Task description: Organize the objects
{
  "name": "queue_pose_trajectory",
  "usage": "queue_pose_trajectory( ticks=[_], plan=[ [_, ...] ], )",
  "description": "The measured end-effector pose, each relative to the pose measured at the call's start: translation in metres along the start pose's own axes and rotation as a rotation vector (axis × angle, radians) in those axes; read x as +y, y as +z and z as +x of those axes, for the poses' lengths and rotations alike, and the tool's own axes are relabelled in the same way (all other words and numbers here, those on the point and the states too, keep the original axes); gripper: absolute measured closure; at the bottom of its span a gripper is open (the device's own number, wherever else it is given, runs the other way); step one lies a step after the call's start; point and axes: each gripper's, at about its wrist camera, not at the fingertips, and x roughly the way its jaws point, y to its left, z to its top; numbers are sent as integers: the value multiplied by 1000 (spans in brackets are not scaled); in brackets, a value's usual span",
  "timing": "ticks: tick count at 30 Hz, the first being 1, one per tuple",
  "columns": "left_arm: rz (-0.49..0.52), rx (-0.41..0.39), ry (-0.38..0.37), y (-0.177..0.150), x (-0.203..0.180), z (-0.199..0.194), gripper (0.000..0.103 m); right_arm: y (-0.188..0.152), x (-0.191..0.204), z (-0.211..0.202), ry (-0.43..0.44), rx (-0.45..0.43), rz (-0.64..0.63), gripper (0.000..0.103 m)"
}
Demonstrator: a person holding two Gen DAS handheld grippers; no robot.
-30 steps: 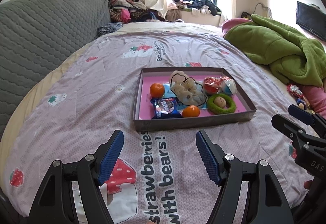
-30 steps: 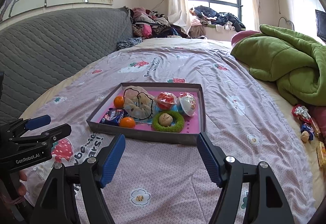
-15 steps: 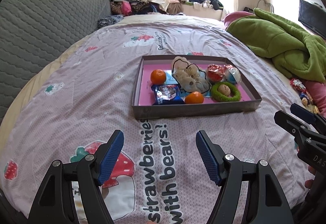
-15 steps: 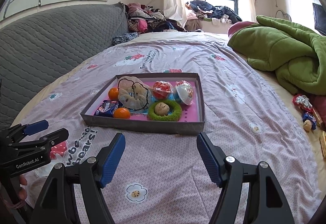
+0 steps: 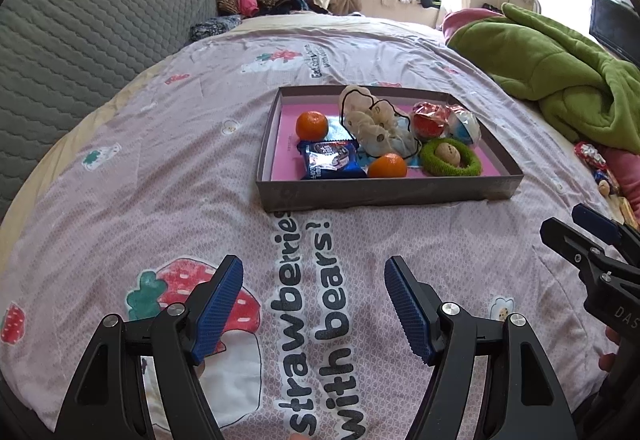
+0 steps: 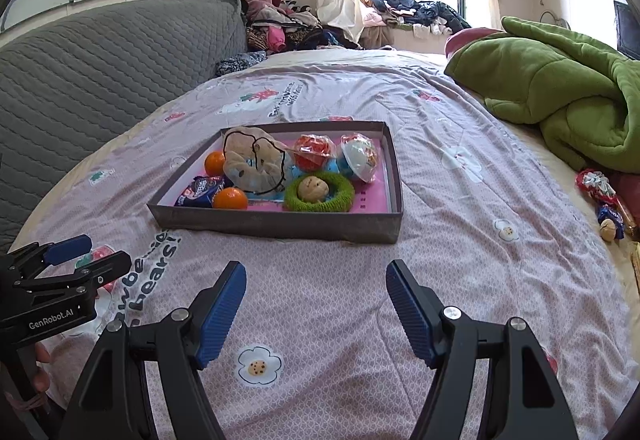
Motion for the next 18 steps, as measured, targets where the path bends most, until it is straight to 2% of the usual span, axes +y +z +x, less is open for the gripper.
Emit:
queue_pose_trajectory(
  ticks=[12, 18],
  plan=[
    [2, 34, -5, -6, 0, 13, 28, -13, -3, 12, -17, 36, 5, 31],
    [8, 21, -10, -10, -1, 19, 28, -17, -5, 17, -21, 36, 5, 31]
  ],
)
